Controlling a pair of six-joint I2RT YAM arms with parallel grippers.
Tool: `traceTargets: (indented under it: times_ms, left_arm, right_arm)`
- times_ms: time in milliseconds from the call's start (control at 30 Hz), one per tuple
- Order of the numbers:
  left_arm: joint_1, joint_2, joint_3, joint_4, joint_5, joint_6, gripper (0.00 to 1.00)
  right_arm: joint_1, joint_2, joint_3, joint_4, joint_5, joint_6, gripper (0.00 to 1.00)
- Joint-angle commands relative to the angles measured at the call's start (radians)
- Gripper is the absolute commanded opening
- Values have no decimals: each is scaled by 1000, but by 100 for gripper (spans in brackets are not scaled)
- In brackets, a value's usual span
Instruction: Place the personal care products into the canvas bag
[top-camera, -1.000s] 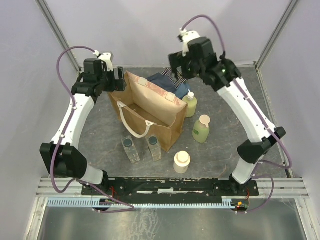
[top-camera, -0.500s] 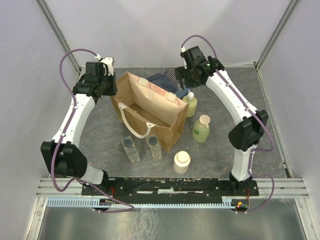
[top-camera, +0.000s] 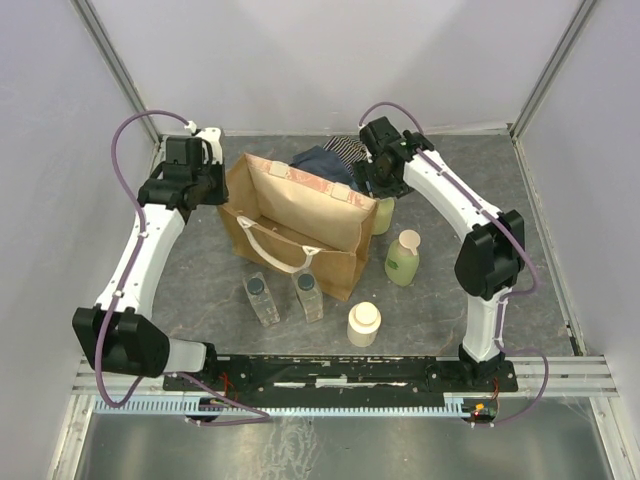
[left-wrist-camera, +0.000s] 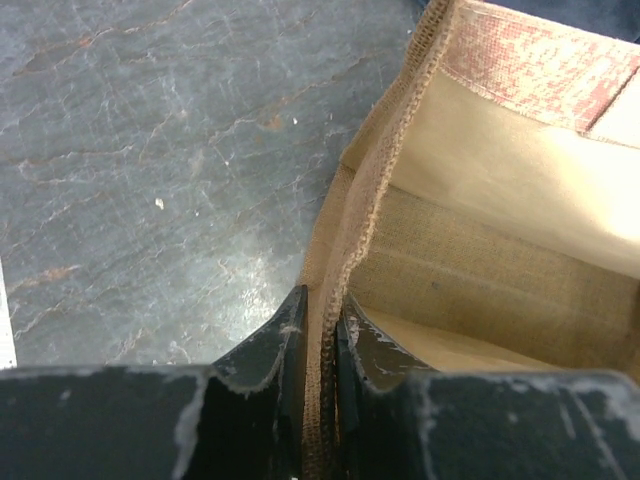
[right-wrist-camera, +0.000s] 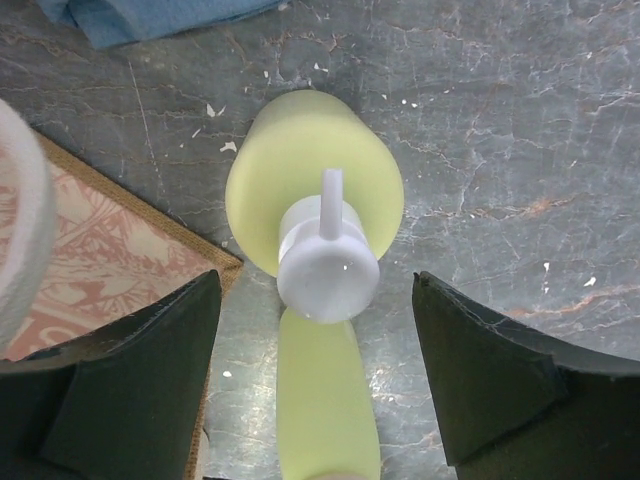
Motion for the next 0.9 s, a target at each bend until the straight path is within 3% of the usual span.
traceTargets:
  times_ms: [0, 433, 567, 867]
  left_arm:
    - [-5, -54, -10, -47, -37, 29, 21]
    - [-4, -72, -31, -33, -49, 30, 20]
    - [-5, -66, -29, -31, -45, 31, 20]
    - [-4, -55, -25, -20, -34, 29, 20]
  right_arm:
    - [-12, 13, -40, 90, -27, 8, 83]
    - [-18, 45, -46, 72, -24, -31, 29]
    - [-18, 43, -21, 48, 0, -49, 31]
    - [-28, 55, 25, 51, 33, -58, 58]
